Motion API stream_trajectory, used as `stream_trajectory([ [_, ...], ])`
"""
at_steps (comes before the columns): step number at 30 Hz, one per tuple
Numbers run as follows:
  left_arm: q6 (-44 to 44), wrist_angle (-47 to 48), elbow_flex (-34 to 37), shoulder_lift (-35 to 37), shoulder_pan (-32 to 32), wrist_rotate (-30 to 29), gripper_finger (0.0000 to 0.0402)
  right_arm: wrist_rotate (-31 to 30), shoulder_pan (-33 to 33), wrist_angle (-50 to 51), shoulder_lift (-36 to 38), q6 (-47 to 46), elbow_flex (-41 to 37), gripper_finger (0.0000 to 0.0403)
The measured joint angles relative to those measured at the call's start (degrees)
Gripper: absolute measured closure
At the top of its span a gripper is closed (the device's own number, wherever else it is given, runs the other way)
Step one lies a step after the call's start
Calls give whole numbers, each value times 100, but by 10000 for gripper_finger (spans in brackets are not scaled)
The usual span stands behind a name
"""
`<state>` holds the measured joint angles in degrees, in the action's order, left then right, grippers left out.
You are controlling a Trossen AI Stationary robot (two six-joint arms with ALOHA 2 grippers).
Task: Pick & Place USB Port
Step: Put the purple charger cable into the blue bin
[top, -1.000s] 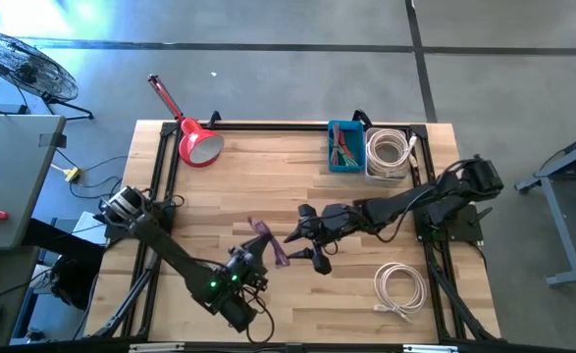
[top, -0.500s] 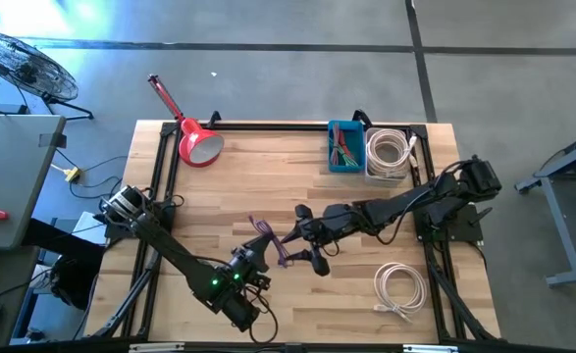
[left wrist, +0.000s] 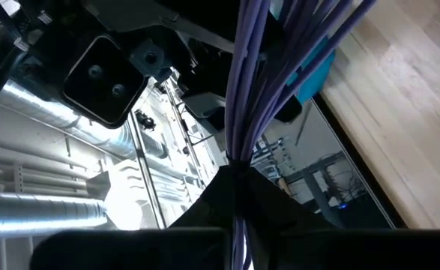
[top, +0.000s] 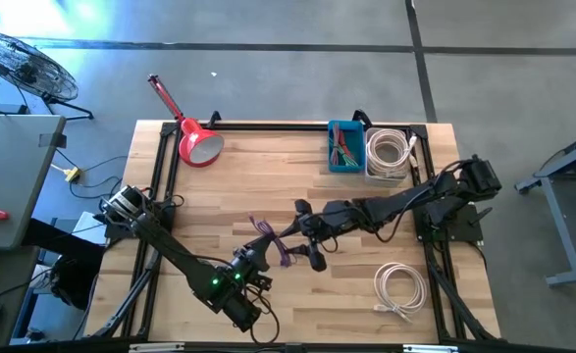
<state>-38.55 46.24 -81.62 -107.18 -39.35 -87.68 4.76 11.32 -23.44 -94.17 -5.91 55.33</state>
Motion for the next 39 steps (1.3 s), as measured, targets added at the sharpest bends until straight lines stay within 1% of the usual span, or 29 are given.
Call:
stream_trajectory([
  [3,2,-25,0,0,2,0,398,6,-7,2,-1,1,0,219],
  [6,3,-76,0,4,2,92,398,90,-7,74,0,179,0,250],
  [9,3,-168,0,4,4,327,389,203,-6,223,-1,320,0,301],
  [12,3,-173,0,4,44,336,373,142,-21,361,0,396,0,374],
  [13,3,-175,0,4,49,336,370,103,-39,398,-1,448,0,387],
  [17,-8,-174,0,7,92,374,380,-244,-46,506,0,379,0,396],
  [20,-13,-175,0,7,90,480,392,-295,-45,566,-2,402,0,397],
  [22,-17,-175,0,7,89,520,393,-294,-45,574,-2,399,0,399],
  [25,-19,-163,-1,9,90,583,380,-294,-45,601,-2,396,0,400],
  [32,-12,-191,-2,9,83,630,331,-354,-49,740,-2,348,0,401],
  [35,-12,-190,-2,9,83,652,321,-355,-49,741,-2,345,0,401],
  [39,-12,-208,-2,9,83,951,318,-348,-49,761,-2,343,0,402],
])
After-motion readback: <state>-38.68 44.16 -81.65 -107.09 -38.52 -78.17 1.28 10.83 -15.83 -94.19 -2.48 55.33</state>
